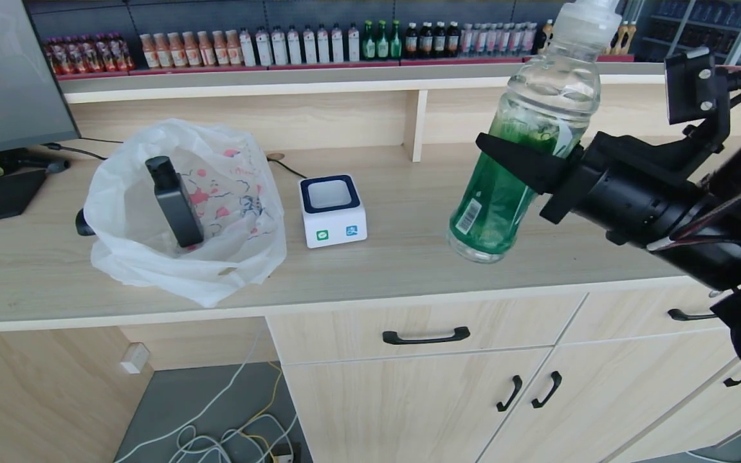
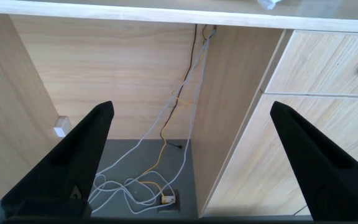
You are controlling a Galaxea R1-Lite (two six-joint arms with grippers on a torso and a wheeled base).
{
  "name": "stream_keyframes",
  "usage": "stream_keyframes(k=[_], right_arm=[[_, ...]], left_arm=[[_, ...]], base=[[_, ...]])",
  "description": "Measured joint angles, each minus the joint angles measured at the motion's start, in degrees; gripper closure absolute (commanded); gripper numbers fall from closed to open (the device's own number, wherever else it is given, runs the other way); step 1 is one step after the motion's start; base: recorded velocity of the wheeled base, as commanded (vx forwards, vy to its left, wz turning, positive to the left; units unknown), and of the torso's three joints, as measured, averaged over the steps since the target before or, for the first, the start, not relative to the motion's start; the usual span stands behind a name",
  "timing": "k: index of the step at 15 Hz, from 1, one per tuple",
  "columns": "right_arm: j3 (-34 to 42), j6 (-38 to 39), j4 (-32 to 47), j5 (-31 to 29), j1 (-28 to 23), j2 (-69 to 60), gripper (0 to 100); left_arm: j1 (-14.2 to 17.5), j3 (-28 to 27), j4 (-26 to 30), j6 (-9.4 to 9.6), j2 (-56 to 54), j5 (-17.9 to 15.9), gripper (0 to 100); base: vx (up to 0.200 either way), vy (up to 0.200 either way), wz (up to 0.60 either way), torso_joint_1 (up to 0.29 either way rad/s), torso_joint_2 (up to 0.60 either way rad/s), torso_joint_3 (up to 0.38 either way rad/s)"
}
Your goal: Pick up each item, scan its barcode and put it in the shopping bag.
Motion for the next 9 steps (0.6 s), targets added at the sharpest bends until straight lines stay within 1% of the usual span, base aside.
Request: stream_keyframes(k=[1, 4, 6, 7, 9], right_arm=[[1.72, 1.56, -2.62, 2.79, 0.11, -0.49, 100], [5.66, 7.17, -8.78, 7.31, 0.39, -1.12, 100], [9.68, 12.26, -15.41, 12.30, 0.37, -1.18, 100], [11.20, 13.19, -17.32, 13.36, 0.43, -1.12, 100], [12.47, 14.95, -18.53, 14.06, 1.24, -0.77, 100]], left_arm=[[-0.02, 0.00, 0.00, -0.02, 0.02, 0.00, 0], [-0.02, 0.00, 0.00, -0.04, 0.00, 0.00, 0], [0.00, 0.00, 0.00, 0.00, 0.02, -0.02, 0], [0.00, 0.00, 0.00, -0.02, 0.00, 0.00, 0], [0.00, 0.00, 0.00, -0.02, 0.02, 0.00, 0]], base=[[0.000, 0.000, 0.00, 0.000, 0.00, 0.000], [0.000, 0.000, 0.00, 0.000, 0.00, 0.000], [0.000, 0.000, 0.00, 0.000, 0.00, 0.000], [0.000, 0.000, 0.00, 0.000, 0.00, 0.000], [0.000, 0.000, 0.00, 0.000, 0.00, 0.000]])
